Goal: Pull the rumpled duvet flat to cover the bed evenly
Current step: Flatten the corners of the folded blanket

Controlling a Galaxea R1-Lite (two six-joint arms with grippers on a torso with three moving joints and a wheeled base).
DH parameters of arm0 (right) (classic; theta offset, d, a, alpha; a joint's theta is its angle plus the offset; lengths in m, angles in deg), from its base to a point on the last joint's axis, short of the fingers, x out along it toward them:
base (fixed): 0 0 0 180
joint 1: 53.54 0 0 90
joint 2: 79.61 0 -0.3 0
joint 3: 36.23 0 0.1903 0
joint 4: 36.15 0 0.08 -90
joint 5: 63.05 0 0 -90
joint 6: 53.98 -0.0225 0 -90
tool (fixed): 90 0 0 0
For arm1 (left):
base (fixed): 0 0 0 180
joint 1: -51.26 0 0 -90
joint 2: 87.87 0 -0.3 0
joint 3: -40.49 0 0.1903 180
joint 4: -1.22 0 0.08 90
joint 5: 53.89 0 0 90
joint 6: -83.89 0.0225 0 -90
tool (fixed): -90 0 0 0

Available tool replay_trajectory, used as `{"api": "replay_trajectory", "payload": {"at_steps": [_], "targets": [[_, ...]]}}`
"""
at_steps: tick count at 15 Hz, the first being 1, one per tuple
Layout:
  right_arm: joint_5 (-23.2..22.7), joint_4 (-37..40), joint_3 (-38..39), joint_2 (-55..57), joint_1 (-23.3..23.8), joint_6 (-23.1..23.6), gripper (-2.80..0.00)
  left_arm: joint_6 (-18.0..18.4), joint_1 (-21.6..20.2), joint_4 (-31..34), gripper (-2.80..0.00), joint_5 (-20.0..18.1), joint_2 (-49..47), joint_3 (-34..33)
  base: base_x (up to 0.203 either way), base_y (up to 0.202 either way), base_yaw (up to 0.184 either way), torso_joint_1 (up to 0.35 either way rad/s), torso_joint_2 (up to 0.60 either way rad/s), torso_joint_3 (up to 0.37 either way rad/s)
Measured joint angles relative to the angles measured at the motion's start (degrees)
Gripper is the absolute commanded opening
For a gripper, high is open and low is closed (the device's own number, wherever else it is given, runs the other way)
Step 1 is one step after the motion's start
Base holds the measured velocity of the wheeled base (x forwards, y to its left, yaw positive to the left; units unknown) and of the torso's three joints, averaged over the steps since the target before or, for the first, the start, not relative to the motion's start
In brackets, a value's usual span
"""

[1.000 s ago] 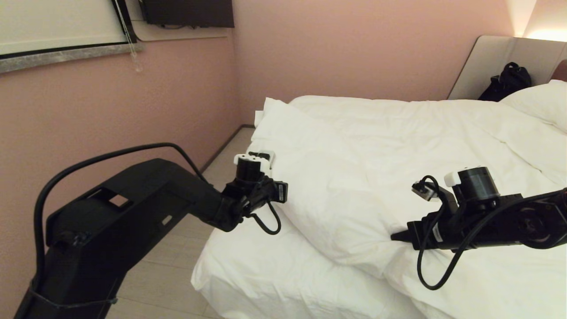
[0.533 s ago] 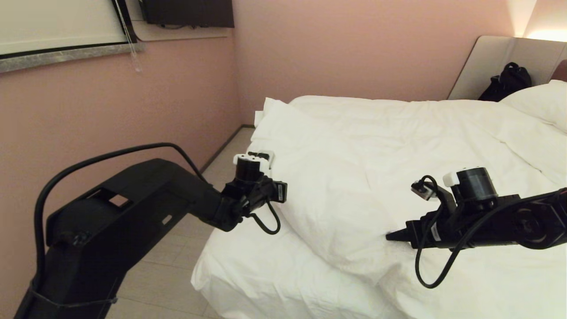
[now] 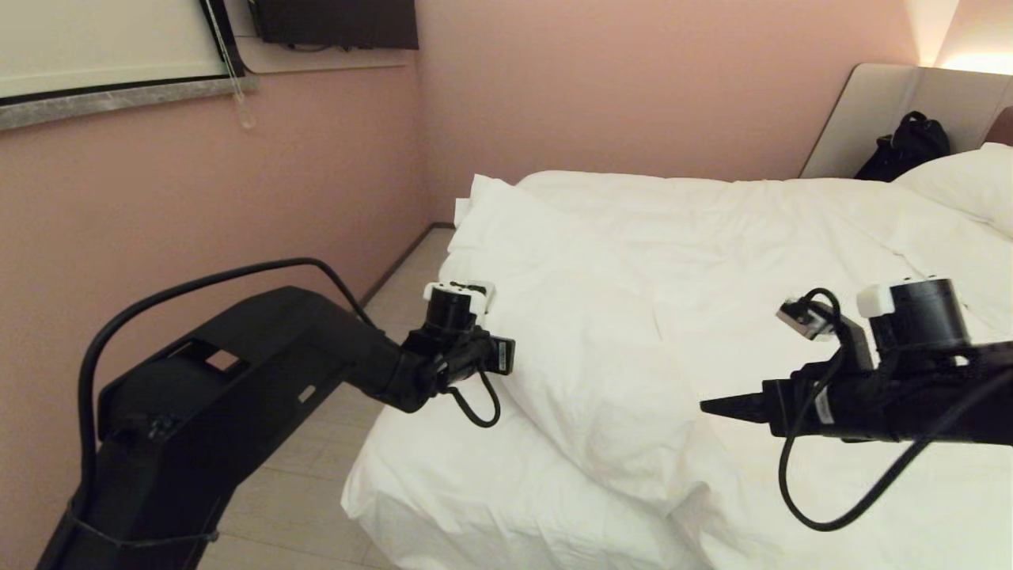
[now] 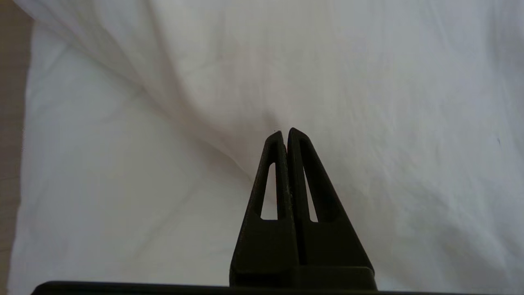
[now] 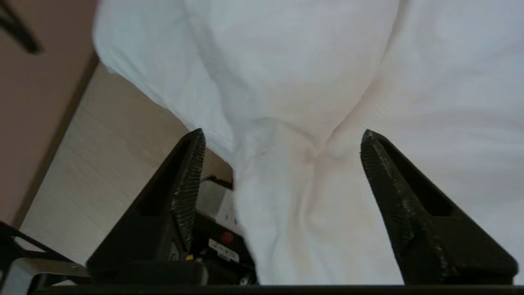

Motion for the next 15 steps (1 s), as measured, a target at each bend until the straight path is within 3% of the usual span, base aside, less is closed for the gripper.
{"api": "replay_trajectory", "payload": {"at_steps": [7,12,15], "targets": [[0.60,4.75,6.49,-34.60,-0.05,-5.44,-2.80,-1.06,1.46,8.07,-2.80,-0.58,-0.92,3.39,0.000,0.000,0.000,0.000,0.00,0.000],[4.15,15.41,10.08,-61.38,0.00,-11.00,-2.80,-5.73,1.66,16.64,-2.80,-0.86,-1.89,9.06,0.000,0.000,0.000,0.000,0.00,0.000],[8.10,23.11,11.72,-71.69,-0.11,-14.05,-2.80,-7.71,2.07,21.48,-2.80,-1.20,-2.36,13.47,0.000,0.000,0.000,0.000,0.00,0.000]]}}
